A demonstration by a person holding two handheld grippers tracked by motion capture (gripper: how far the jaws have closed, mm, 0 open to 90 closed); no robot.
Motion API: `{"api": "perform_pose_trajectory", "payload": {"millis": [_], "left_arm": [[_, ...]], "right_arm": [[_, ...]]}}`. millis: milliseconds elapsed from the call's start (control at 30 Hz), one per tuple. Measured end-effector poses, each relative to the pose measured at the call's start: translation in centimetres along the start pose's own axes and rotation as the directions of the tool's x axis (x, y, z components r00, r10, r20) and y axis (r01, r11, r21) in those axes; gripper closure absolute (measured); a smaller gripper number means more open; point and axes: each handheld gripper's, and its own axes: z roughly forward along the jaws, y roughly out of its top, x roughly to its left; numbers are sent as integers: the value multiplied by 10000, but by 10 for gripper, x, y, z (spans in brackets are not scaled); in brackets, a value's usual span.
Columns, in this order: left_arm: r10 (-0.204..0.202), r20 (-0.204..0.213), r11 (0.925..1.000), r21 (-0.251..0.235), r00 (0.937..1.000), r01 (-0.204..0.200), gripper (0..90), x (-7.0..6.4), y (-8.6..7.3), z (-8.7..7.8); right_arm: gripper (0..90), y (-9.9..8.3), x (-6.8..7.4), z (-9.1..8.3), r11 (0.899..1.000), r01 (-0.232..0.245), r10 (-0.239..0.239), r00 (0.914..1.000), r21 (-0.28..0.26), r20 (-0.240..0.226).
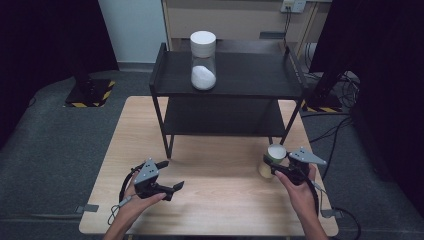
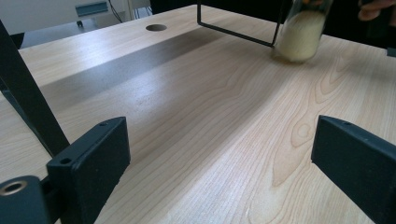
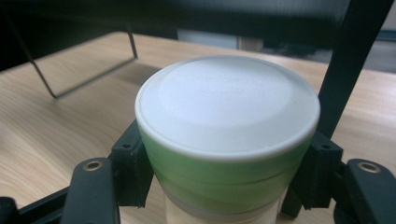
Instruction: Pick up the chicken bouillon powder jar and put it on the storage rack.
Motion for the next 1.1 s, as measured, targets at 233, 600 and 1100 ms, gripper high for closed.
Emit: {"api": "perform_pose_trajectory", "payload": {"millis": [233,600,1100], "left_arm": [[22,52,10000,-10,10000,-21,33,0,1,0],[75,89,9999,127,9999,-76,32,-1,1,2],[173,1,9990,404,9999,-173,33,0,1,3]], "right_arm": [[346,24,-4,-26,9998,147,-158,9967,-139,-795],[346,66,-9,-51,9975,707,-693,9817,19,-1775],[346,111,-3,-63,9930,1162,-1178,9635,-206,-2403]]}}
